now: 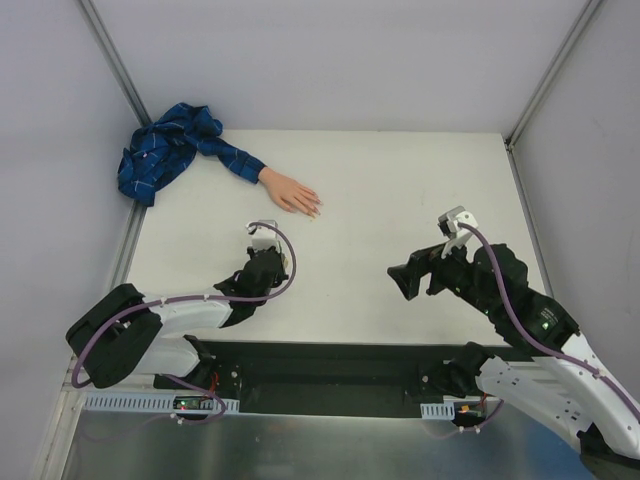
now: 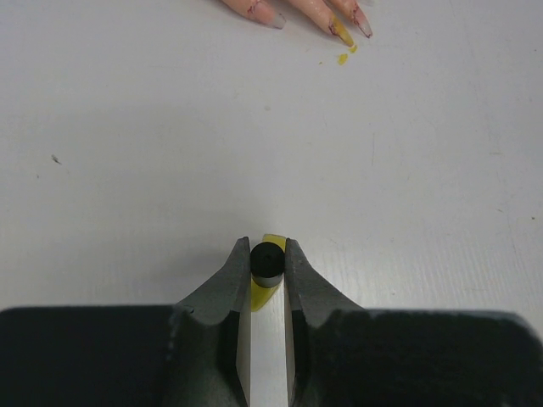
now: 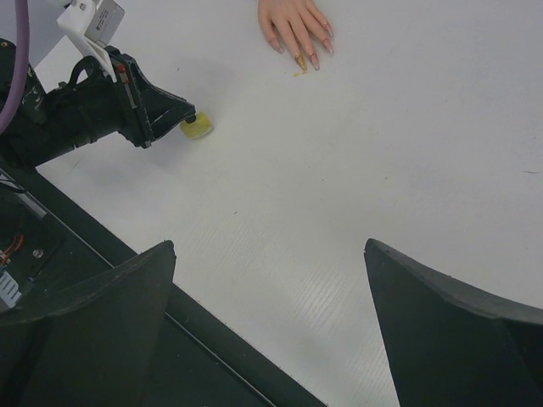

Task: Paint the nails

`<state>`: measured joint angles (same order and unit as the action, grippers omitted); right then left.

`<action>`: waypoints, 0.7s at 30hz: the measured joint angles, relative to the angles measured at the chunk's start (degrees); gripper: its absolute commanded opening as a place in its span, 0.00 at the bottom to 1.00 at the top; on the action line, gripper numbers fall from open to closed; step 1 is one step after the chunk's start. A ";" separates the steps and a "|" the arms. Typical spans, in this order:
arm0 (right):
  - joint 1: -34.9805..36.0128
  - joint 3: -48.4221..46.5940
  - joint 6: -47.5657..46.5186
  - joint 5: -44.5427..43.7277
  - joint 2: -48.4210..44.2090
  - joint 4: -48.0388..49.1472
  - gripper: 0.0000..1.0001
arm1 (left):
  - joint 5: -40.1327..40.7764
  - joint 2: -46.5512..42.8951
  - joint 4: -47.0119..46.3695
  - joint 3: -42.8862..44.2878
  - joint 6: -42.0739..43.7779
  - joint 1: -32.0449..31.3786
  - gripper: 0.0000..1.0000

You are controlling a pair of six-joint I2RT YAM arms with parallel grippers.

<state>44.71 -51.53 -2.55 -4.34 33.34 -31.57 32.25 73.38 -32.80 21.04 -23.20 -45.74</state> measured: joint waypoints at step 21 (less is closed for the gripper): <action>0.00 -17.33 1.49 -12.66 3.10 -15.93 0.96 | -11.26 -23.04 32.41 22.12 -1.70 0.04 0.99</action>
<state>44.71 -68.86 -1.06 -16.99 36.45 -47.51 20.99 50.35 -0.38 43.16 -24.91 -45.69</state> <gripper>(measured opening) 0.961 0.990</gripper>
